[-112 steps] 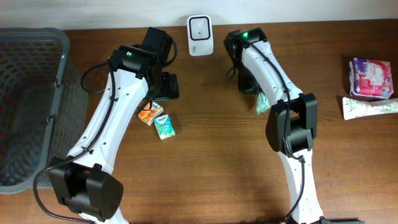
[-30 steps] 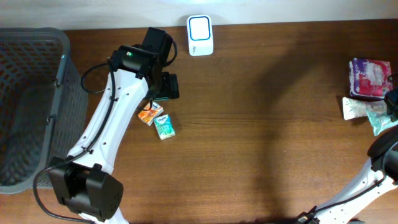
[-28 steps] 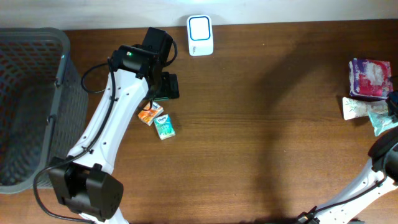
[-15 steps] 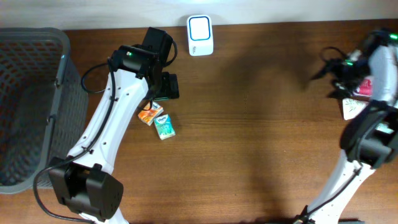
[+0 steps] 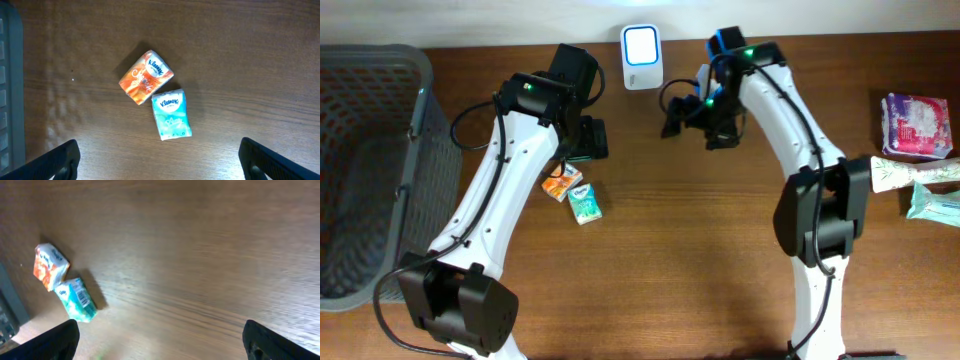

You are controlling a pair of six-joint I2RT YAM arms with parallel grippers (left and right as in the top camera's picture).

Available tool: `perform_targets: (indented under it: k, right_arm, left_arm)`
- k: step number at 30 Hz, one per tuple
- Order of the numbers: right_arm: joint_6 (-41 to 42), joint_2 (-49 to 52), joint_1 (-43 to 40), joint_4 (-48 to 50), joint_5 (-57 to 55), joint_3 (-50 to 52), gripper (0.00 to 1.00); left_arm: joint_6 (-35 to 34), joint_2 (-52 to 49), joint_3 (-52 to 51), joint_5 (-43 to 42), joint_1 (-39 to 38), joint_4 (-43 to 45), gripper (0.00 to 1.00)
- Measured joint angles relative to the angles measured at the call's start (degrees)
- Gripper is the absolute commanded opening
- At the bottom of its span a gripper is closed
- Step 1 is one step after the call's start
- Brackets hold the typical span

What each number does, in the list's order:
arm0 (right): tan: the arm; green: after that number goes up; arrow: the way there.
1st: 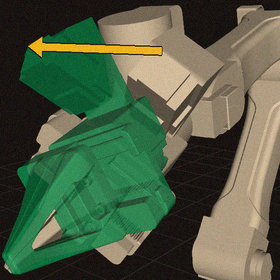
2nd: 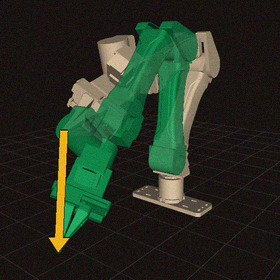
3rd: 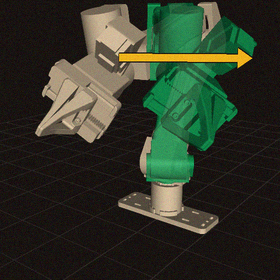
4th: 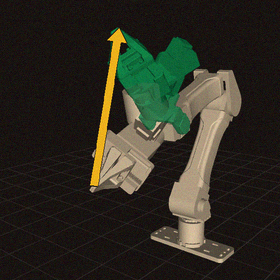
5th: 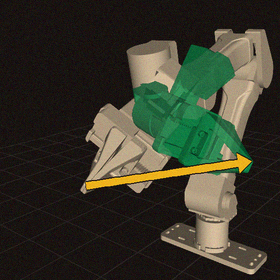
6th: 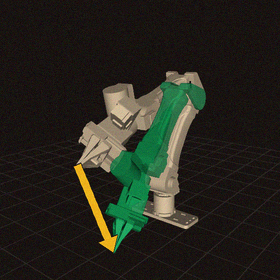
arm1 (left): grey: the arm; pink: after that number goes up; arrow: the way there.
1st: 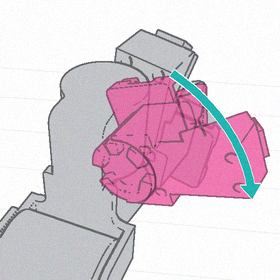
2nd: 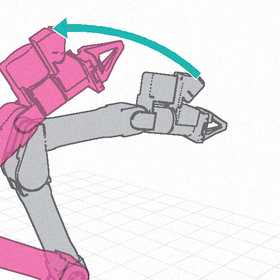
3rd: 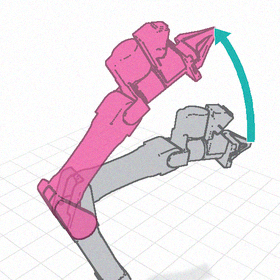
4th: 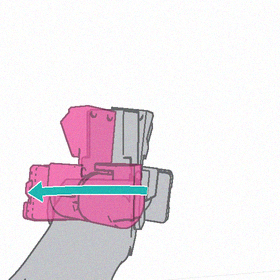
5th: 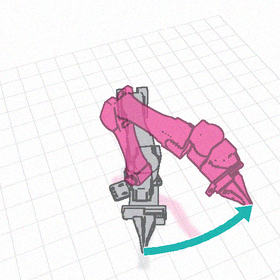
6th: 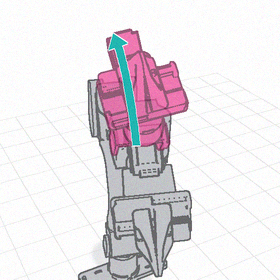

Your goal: Scan the item barcode

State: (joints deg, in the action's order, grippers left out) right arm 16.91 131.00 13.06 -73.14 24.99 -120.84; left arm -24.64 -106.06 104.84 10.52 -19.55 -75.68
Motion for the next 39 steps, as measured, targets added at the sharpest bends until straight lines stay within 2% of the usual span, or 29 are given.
perform_targets:
  k: [8,13,15,17,19,20,21,22,24,27,36,39]
  right_arm:
    - [0.04,-0.04,1.90,0.02,0.00,0.00,0.99]
    - [0.04,-0.04,2.05,0.02,0.00,0.07,0.99]
    - [0.02,-0.22,2.80,0.37,0.00,0.92,0.99]
    - [0.02,-0.22,4.85,1.79,0.00,1.92,0.99]
    - [0.02,-0.22,6.75,2.67,0.13,1.95,0.99]
    - [0.00,-0.22,7.76,3.02,0.20,1.95,0.97]
    - [-0.02,-0.22,8.83,3.63,0.17,1.95,0.86]
    - [-0.07,-0.22,9.84,4.15,0.20,1.95,0.83]
    - [-0.15,-0.22,12.07,4.92,0.20,1.95,0.76]
    - [-0.13,-0.15,16.52,6.67,0.17,1.95,0.63]
    - [-0.09,0.96,25.73,11.50,-6.01,2.27,0.59]
    - [1.86,1.01,26.99,14.78,-9.73,6.86,0.59]
  left_arm:
    - [0.00,0.00,0.00,0.00,0.00,0.20,0.99]
    - [0.17,0.00,0.00,0.26,0.15,5.86,0.99]
    - [1.60,-0.04,0.87,0.26,1.64,5.40,0.99]
    - [4.13,-0.20,7.13,0.48,5.29,1.18,0.99]
    - [5.66,-0.26,17.62,0.50,9.33,-5.38,0.99]
    - [6.01,-0.09,22.05,0.55,11.17,-7.82,0.99]
    - [6.34,0.11,27.12,0.48,13.51,-10.49,0.99]
    - [6.64,0.33,31.23,0.48,15.72,-12.61,0.99]
    - [6.80,0.63,36.11,0.74,19.58,-15.76,0.99]
    - [6.93,0.72,37.57,0.90,25.33,-18.88,0.99]
    - [6.93,0.72,37.57,0.90,26.75,-20.59,0.99]
    - [6.93,0.72,37.57,0.90,26.75,-20.59,0.99]
